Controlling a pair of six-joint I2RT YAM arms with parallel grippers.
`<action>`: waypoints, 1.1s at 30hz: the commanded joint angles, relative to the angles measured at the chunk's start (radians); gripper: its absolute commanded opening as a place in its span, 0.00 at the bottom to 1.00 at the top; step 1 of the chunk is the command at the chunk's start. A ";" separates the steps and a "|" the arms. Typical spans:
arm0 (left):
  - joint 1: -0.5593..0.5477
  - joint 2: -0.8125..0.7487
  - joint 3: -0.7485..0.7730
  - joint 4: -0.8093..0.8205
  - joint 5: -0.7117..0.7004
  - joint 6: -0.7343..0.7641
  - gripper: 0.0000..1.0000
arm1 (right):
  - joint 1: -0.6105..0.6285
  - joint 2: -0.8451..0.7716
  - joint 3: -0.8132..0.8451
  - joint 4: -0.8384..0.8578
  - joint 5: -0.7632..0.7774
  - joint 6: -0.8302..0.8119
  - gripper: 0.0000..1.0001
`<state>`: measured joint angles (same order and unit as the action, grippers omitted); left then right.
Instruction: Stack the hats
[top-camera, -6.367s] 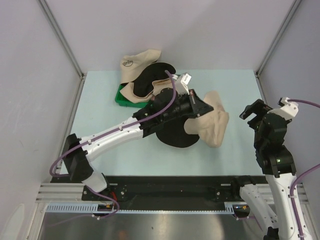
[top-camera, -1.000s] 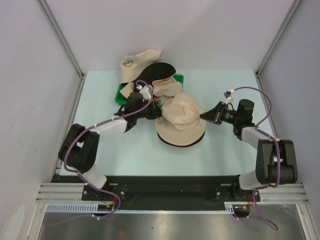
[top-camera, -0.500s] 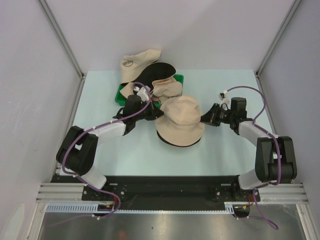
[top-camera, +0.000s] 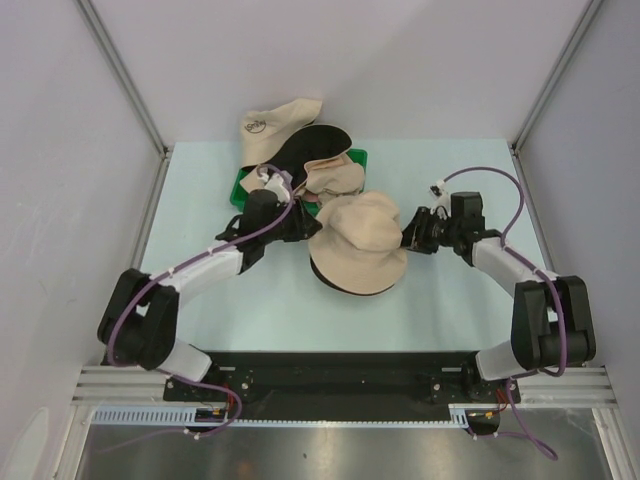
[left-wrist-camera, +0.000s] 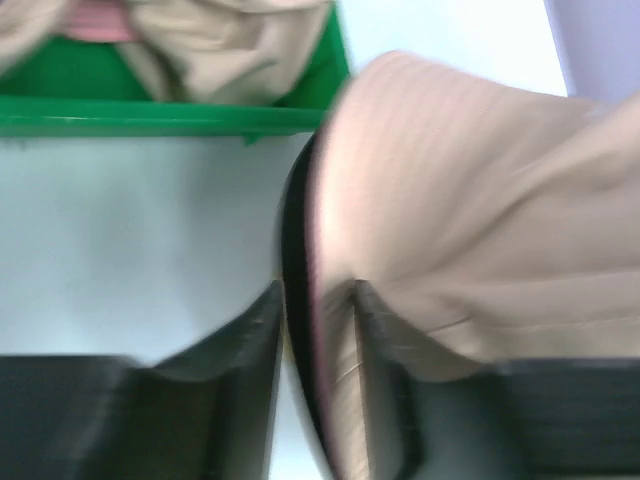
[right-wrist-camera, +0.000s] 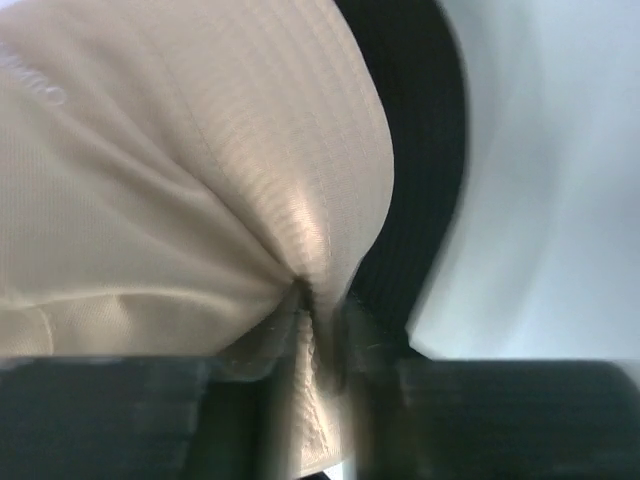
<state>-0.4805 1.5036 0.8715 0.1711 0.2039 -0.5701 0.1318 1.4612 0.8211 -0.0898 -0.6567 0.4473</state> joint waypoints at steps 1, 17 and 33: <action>0.020 -0.132 0.053 -0.224 -0.168 0.075 0.59 | 0.011 -0.008 -0.037 -0.186 0.157 -0.064 0.41; 0.094 0.016 0.398 -0.339 -0.355 0.466 0.91 | -0.092 -0.338 0.029 -0.356 0.291 -0.079 0.81; 0.088 0.489 0.865 -0.386 -0.166 0.487 0.85 | -0.124 -0.346 0.098 -0.358 0.324 -0.062 0.82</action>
<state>-0.3897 1.9327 1.6287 -0.1936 -0.0128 -0.0940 0.0097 1.1000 0.8654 -0.4522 -0.3473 0.3801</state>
